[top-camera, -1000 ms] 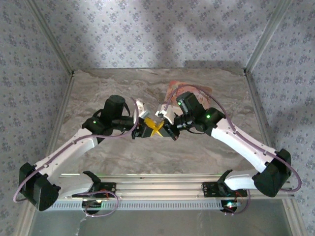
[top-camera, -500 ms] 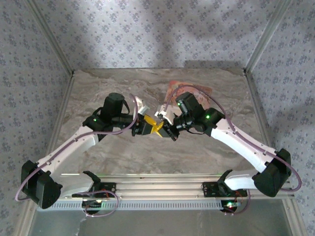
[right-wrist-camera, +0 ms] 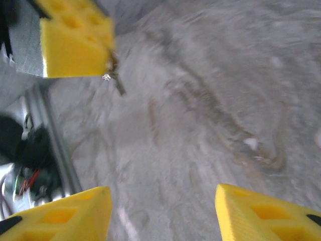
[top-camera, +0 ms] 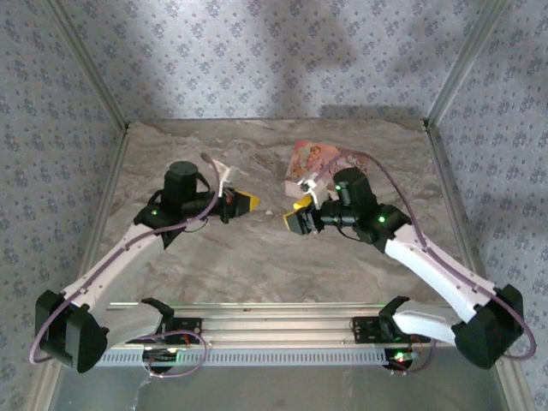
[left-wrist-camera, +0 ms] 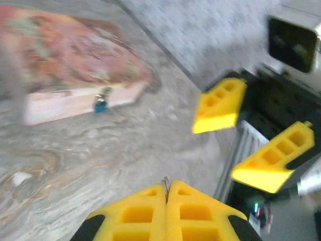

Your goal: Unlock the padlock with the key

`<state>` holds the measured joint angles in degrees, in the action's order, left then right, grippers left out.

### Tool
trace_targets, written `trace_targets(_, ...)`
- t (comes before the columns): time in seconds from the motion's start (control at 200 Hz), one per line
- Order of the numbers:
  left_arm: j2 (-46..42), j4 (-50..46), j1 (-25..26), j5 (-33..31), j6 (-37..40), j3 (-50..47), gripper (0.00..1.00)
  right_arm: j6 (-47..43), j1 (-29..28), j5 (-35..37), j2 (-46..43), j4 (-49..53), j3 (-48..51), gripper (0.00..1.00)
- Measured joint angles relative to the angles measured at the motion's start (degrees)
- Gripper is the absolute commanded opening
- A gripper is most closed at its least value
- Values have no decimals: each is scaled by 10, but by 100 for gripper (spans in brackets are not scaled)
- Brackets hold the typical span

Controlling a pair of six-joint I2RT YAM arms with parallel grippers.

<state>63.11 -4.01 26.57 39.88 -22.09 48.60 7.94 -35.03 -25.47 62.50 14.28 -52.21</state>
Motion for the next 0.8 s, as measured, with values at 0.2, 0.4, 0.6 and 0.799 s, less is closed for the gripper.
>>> trace_targets(0.2,-15,116,-11,-61,-177,-65,0,165,10,42,-21,-125,43,63)
trace_targets(0.4,-15,209,-6,-70,-289,-68,0,270,-7,38,28,-225,40,57)
trace_targets(0.6,-14,241,6,-69,-341,-68,0,317,-29,15,96,-279,12,49)
trace_targets(0.799,-12,255,10,-67,-362,-68,0,344,-44,-7,121,-325,-11,38)
